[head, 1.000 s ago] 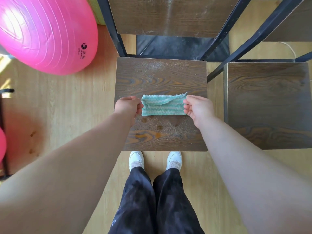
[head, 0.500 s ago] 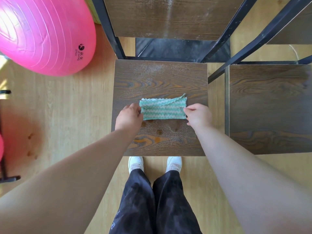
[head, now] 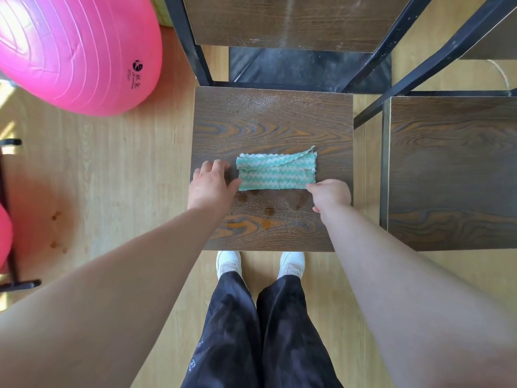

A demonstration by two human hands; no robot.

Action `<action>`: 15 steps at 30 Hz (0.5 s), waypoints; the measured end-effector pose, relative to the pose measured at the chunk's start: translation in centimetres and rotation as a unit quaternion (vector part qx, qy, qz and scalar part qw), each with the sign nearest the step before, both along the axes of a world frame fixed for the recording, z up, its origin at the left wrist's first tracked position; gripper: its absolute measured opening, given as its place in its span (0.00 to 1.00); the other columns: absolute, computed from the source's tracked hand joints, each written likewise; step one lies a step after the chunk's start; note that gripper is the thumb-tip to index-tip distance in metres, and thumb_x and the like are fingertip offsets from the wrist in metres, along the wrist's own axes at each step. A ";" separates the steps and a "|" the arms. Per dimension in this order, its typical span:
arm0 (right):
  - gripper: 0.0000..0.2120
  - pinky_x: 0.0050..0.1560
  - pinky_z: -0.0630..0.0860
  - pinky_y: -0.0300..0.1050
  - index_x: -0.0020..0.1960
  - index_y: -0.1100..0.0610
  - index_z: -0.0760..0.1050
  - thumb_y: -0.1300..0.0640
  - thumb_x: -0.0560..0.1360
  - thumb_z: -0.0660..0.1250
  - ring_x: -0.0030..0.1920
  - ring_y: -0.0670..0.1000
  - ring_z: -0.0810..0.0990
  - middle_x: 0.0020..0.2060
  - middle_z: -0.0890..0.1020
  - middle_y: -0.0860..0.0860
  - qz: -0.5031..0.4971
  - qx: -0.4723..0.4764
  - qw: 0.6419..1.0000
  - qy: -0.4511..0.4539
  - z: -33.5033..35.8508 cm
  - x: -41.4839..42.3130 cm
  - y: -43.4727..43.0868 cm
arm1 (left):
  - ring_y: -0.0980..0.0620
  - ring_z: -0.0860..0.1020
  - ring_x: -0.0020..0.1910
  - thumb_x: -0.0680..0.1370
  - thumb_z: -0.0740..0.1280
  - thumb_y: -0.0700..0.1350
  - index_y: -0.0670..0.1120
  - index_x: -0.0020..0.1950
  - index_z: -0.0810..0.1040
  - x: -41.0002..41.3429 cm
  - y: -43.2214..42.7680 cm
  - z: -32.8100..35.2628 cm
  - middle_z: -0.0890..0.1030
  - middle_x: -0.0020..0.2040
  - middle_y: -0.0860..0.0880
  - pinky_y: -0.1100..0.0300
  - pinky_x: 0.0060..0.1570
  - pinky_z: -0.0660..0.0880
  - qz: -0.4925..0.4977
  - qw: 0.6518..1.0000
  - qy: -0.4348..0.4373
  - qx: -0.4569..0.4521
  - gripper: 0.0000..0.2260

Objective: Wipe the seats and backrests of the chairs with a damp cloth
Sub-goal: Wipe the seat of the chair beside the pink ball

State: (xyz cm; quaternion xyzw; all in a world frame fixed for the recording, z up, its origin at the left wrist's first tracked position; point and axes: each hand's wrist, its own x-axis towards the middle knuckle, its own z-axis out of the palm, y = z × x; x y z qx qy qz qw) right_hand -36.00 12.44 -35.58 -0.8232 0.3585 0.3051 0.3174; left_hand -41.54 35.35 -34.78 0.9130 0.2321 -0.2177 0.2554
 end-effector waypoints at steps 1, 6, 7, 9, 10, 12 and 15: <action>0.04 0.45 0.83 0.54 0.43 0.54 0.79 0.54 0.75 0.71 0.27 0.53 0.77 0.30 0.78 0.50 -0.018 0.011 1.000 -0.018 -0.1 -0.1 0.1 | 0.44 0.70 0.62 0.80 0.66 0.56 0.49 0.67 0.72 -0.1 0.2 0.1 0.74 0.62 0.46 0.49 0.61 0.71 -0.003 1.000 -0.001 0.006 0.19; 0.06 0.40 0.83 0.43 0.50 0.57 0.80 0.58 0.74 0.70 0.34 0.48 0.80 0.39 0.81 0.51 -0.117 0.098 0.985 -0.086 0.8 -0.1 -0.1 | 0.43 0.68 0.65 0.79 0.66 0.57 0.49 0.72 0.68 -0.7 0.6 0.2 0.71 0.66 0.46 0.50 0.63 0.68 -0.038 0.999 -0.002 0.034 0.23; 0.06 0.40 0.83 0.42 0.50 0.58 0.80 0.58 0.74 0.70 0.37 0.48 0.80 0.40 0.81 0.51 -0.126 0.112 0.981 -0.099 1.0 -0.1 -0.2 | 0.43 0.67 0.65 0.80 0.65 0.58 0.49 0.72 0.67 -0.7 0.6 0.2 0.70 0.66 0.46 0.50 0.63 0.68 -0.047 0.998 0.002 0.039 0.24; 0.06 0.40 0.83 0.44 0.50 0.58 0.80 0.59 0.74 0.71 0.41 0.49 0.81 0.42 0.82 0.52 -0.125 0.126 0.977 -0.117 1.3 -0.3 -0.5 | 0.43 0.67 0.65 0.81 0.63 0.58 0.49 0.74 0.65 -0.8 0.5 0.4 0.69 0.67 0.45 0.49 0.63 0.68 -0.063 0.997 0.010 0.051 0.25; 0.05 0.41 0.83 0.45 0.49 0.57 0.80 0.59 0.74 0.71 0.41 0.49 0.81 0.42 0.82 0.52 -0.116 0.123 0.979 -0.118 1.5 -0.4 -0.5 | 0.43 0.66 0.66 0.81 0.62 0.59 0.49 0.75 0.64 -0.9 0.4 0.5 0.69 0.69 0.45 0.48 0.64 0.68 -0.072 0.996 0.014 0.059 0.26; 0.02 0.41 0.83 0.45 0.47 0.56 0.79 0.59 0.74 0.71 0.38 0.49 0.80 0.40 0.82 0.52 -0.093 0.111 0.983 -0.112 1.7 -0.6 -0.6 | 0.43 0.63 0.71 0.82 0.59 0.59 0.49 0.77 0.60 -1.1 0.3 0.7 0.65 0.73 0.46 0.47 0.67 0.66 -0.103 0.991 0.018 0.082 0.27; 0.02 0.39 0.81 0.43 0.45 0.54 0.80 0.56 0.74 0.71 0.38 0.51 0.81 0.40 0.83 0.52 -0.064 0.105 0.984 -0.129 2.1 -0.9 -0.4 | 0.44 0.53 0.78 0.83 0.55 0.59 0.50 0.80 0.54 -1.4 0.3 1.0 0.55 0.80 0.46 0.46 0.76 0.55 -0.169 0.977 0.028 0.128 0.28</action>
